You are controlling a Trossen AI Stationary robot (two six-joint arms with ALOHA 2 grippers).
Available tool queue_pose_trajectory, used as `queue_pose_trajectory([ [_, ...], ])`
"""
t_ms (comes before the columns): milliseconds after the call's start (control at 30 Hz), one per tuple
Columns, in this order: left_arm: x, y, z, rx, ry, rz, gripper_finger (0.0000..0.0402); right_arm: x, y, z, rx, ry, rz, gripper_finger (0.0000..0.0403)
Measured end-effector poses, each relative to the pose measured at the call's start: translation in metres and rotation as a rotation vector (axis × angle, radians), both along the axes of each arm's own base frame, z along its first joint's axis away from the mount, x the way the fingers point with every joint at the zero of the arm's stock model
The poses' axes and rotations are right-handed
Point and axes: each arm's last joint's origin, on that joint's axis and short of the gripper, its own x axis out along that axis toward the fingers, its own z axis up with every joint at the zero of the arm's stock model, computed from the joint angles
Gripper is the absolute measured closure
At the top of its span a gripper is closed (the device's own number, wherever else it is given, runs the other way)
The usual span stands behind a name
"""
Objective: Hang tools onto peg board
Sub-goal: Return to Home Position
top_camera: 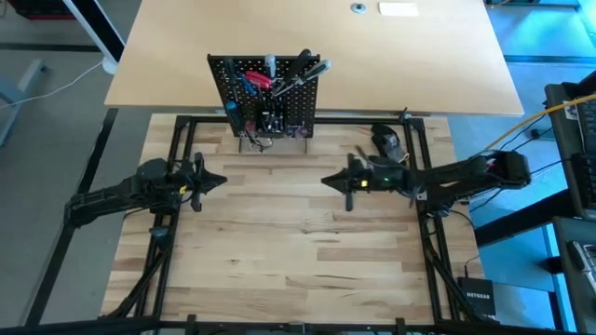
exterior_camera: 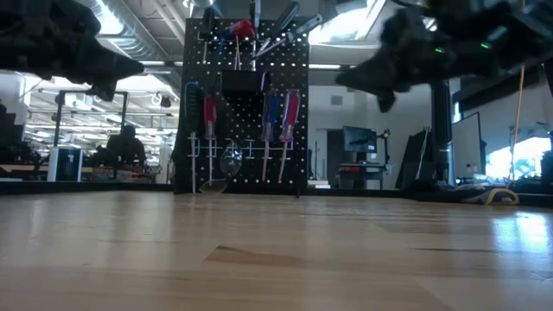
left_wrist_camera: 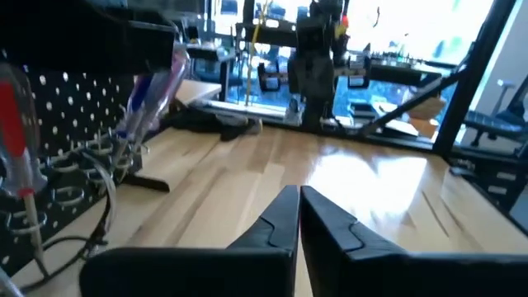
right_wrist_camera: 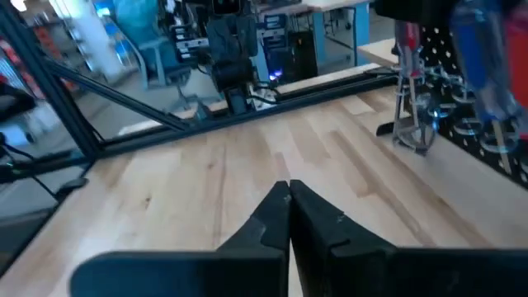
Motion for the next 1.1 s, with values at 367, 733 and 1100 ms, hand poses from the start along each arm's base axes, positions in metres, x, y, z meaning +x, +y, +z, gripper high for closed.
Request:
queue_pose_trajectory([
  [367, 0.000, 0.000, 0.003, 0.007, -0.024, 0.001, 0.0398, -0.068, 0.007, -0.030, 0.060, -0.118, -0.017, 0.0398],
  [733, 0.000, 0.000, -0.002, -0.006, 0.020, 0.003, 0.0397, -0.100, 0.008, -0.037, 0.057, -0.159, -0.096, 0.0399],
  [1100, 0.000, 0.000, -0.003, -0.029, 0.033, 0.011, 0.0396, -0.116, 0.010, -0.031, 0.053, -0.161, -0.067, 0.0398],
])
